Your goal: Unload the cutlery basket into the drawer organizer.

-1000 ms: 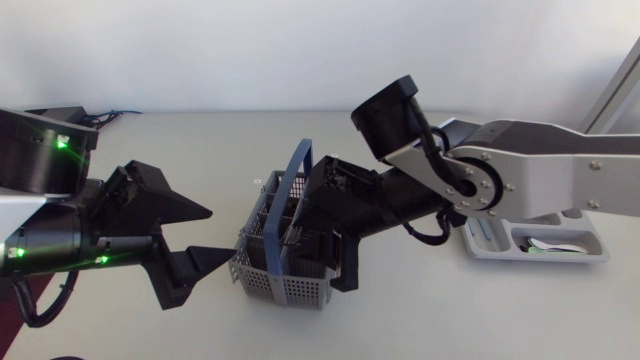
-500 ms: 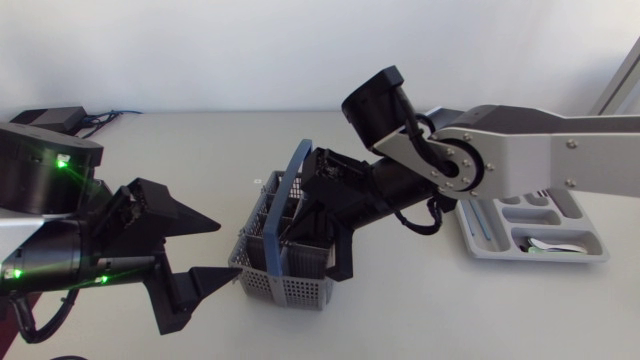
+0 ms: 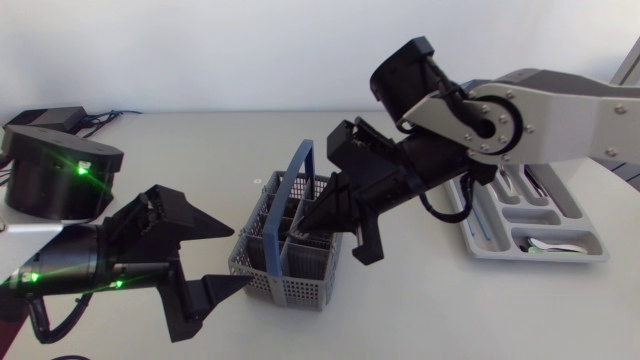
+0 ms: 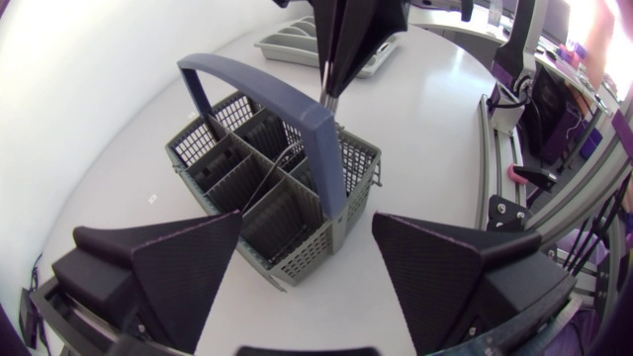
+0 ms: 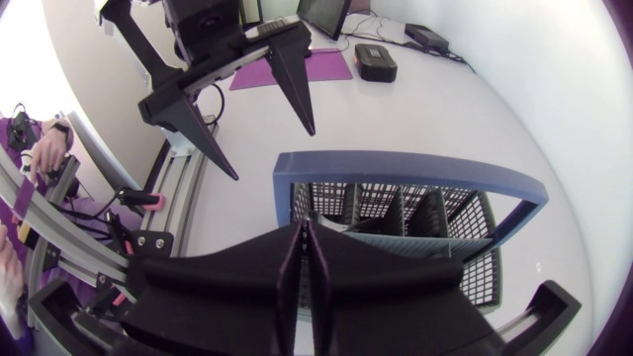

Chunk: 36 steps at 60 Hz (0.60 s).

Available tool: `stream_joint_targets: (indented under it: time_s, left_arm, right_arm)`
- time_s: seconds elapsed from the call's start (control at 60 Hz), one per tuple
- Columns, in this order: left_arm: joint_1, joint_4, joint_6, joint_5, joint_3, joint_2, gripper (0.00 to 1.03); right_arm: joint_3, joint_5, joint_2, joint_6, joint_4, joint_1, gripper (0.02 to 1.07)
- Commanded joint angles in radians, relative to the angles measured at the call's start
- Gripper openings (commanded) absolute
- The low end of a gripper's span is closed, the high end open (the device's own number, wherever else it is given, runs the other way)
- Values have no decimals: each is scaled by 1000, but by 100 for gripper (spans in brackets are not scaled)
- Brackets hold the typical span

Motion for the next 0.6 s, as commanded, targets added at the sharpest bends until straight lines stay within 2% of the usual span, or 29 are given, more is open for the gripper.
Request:
stream_joint_targets:
  time_s: [0.0, 0.283, 0.583]
  left_arm:
    - [-22, 15, 5, 7, -25, 22, 92]
    - [-39, 92, 5, -1, -17, 64, 92]
    - [-73, 167, 13, -15, 57, 117, 92]
  right_arm:
    - [40, -36, -47, -11, -31, -24, 8]
    - [116, -196, -84, -12, -209, -140, 8]
    - [85, -259, -186, -132, -369, -281, 8]
